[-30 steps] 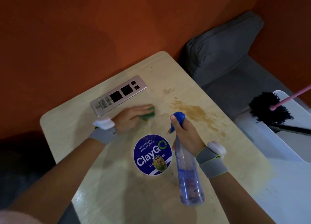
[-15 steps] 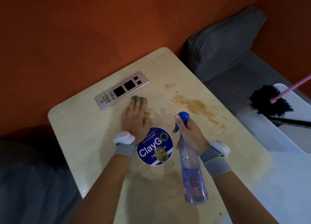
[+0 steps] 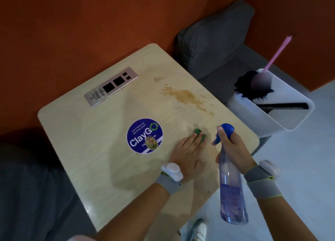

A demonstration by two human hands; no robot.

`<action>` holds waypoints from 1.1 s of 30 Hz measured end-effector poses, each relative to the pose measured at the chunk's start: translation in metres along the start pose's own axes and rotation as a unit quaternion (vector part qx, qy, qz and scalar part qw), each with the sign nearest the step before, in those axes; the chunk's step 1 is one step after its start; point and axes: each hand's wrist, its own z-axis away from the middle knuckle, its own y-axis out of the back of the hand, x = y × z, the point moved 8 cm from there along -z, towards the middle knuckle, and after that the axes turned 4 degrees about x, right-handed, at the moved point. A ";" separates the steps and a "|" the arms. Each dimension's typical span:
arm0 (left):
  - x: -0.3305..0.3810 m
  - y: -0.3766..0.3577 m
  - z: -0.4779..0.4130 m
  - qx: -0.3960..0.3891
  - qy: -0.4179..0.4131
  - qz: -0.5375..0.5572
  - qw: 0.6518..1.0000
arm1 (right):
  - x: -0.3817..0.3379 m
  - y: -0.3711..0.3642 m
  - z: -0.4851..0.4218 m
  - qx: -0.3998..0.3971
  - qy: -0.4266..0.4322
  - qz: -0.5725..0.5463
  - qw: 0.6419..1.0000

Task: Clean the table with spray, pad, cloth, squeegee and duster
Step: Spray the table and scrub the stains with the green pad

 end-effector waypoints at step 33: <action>-0.115 0.053 0.095 0.102 0.218 -0.028 0.970 | 0.028 -0.028 0.093 -0.101 0.024 0.002 0.995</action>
